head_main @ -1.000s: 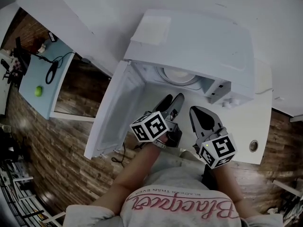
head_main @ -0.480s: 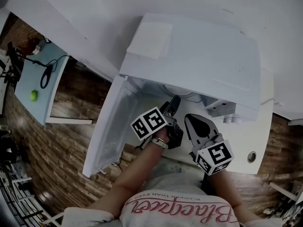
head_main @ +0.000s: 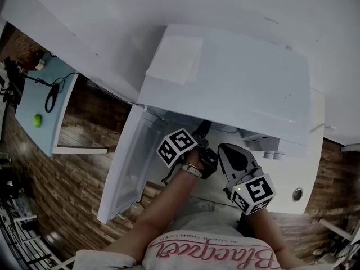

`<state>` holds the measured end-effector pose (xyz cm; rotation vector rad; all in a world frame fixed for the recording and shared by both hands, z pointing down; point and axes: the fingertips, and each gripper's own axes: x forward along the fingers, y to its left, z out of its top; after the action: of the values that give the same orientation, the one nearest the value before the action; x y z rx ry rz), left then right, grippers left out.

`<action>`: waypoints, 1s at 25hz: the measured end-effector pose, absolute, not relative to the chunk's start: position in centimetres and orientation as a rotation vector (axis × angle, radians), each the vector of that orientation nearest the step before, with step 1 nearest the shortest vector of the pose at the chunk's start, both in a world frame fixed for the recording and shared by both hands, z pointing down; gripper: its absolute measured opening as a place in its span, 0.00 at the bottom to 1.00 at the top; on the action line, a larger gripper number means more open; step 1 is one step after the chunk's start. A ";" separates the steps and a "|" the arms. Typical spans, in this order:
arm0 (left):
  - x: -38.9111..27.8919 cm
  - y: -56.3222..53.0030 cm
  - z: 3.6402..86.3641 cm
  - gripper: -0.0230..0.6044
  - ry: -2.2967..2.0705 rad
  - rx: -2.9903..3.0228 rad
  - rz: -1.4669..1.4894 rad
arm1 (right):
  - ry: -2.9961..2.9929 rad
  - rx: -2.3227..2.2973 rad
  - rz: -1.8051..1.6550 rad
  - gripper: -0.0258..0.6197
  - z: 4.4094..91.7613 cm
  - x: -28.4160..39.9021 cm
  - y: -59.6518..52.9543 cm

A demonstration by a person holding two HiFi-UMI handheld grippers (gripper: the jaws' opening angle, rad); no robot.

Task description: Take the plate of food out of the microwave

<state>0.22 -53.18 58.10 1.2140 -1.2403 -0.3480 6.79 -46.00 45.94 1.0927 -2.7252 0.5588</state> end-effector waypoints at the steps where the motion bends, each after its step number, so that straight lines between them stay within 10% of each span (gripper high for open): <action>1: 0.2 -53.3 58.3 0.61 -1.251 1.193 -0.353 | -2.723 1.094 0.562 0.06 46.0 6.8 -46.1; 25: -0.4 -52.4 60.3 0.61 -1.291 1.000 -0.330 | -2.705 1.192 0.543 0.06 45.9 8.1 -45.7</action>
<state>-0.38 -52.38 60.33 1.0005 -1.2906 -0.3302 8.12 -45.74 45.86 1.1919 -2.7051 0.5431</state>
